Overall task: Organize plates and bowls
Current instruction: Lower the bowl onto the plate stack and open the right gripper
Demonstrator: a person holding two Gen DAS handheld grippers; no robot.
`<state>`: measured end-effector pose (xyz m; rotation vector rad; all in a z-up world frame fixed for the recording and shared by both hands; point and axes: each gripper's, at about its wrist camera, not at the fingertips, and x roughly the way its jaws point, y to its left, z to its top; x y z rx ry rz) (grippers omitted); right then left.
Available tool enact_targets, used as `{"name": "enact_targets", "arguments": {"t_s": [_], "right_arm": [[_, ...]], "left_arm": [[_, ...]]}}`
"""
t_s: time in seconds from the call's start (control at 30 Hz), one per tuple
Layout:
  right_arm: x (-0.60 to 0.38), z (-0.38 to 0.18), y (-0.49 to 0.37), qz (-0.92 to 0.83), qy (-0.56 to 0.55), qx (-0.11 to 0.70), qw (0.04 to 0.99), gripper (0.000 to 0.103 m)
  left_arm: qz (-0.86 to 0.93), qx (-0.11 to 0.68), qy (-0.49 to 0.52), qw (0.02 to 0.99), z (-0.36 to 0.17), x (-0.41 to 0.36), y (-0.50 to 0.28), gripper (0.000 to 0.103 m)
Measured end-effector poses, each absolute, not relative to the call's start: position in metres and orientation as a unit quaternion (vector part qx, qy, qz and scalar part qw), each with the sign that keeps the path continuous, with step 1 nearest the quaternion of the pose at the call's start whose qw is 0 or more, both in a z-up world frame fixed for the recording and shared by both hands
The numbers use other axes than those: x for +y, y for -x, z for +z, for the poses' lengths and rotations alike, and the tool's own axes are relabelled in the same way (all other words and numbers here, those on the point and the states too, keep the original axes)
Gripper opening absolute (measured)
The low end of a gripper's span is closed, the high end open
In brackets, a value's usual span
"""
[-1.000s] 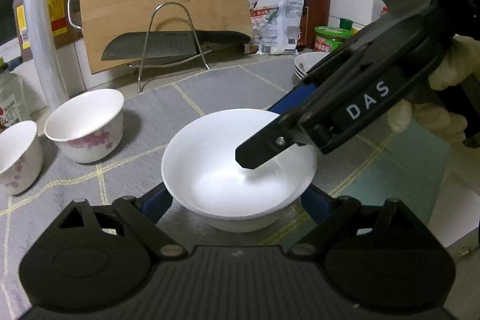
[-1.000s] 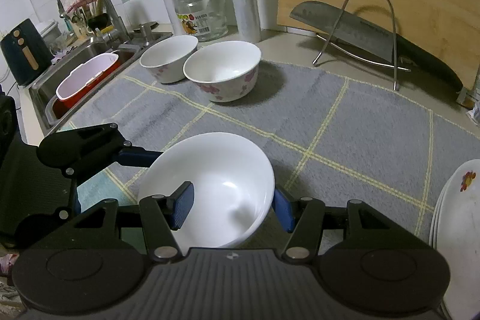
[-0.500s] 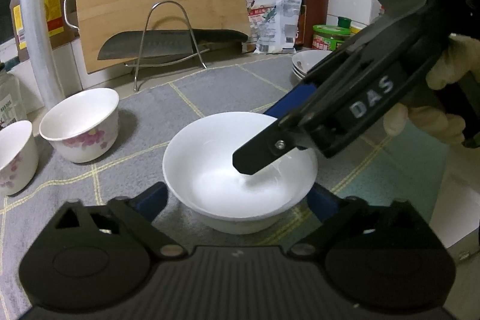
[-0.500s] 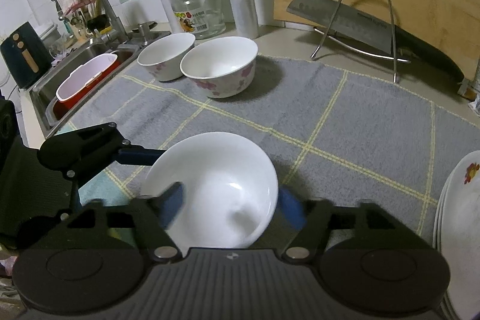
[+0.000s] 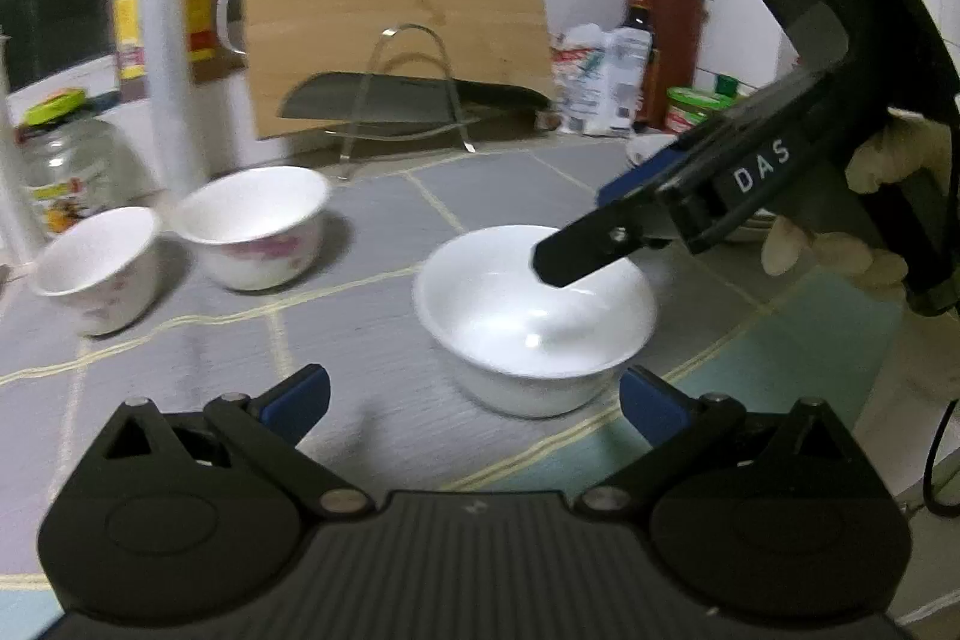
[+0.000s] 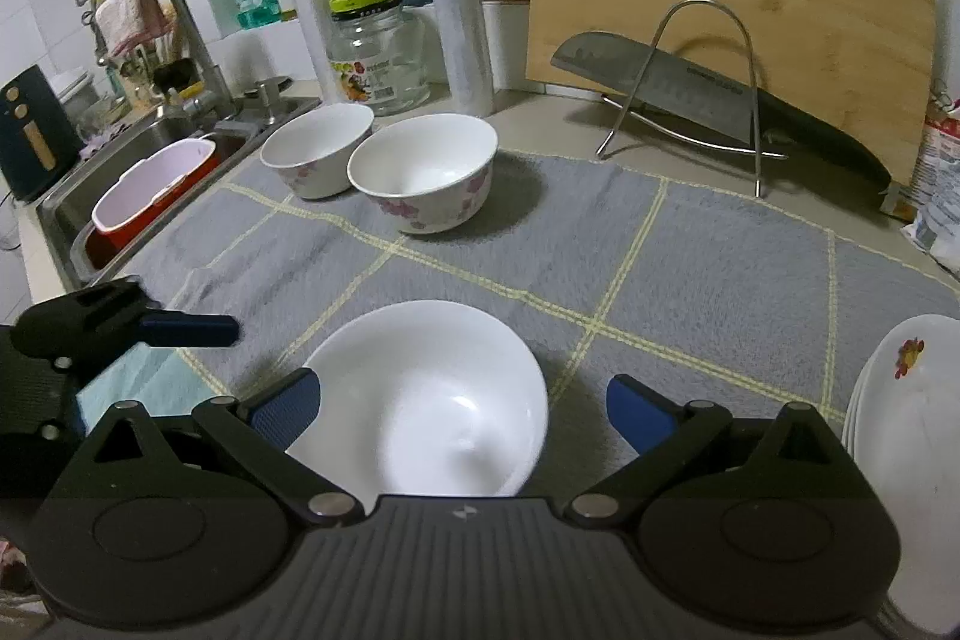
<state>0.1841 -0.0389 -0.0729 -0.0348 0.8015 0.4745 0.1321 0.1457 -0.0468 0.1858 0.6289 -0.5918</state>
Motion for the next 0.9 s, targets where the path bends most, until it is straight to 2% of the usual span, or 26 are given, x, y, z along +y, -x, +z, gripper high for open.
{"name": "enact_targets", "arguments": {"t_s": [0.4,0.9], "right_arm": [[-0.022,-0.065,-0.181,0.223,0.023,0.386,0.895,0.103],[-0.044,-0.06,-0.223,0.309,0.051,0.361,0.878,0.103]], "left_arm": [[-0.175,0.315,-0.061,0.931,-0.048,0.182,-0.142,0.102],[-0.018,0.333,-0.052,0.941,-0.031,0.169,-0.147,0.102]]}}
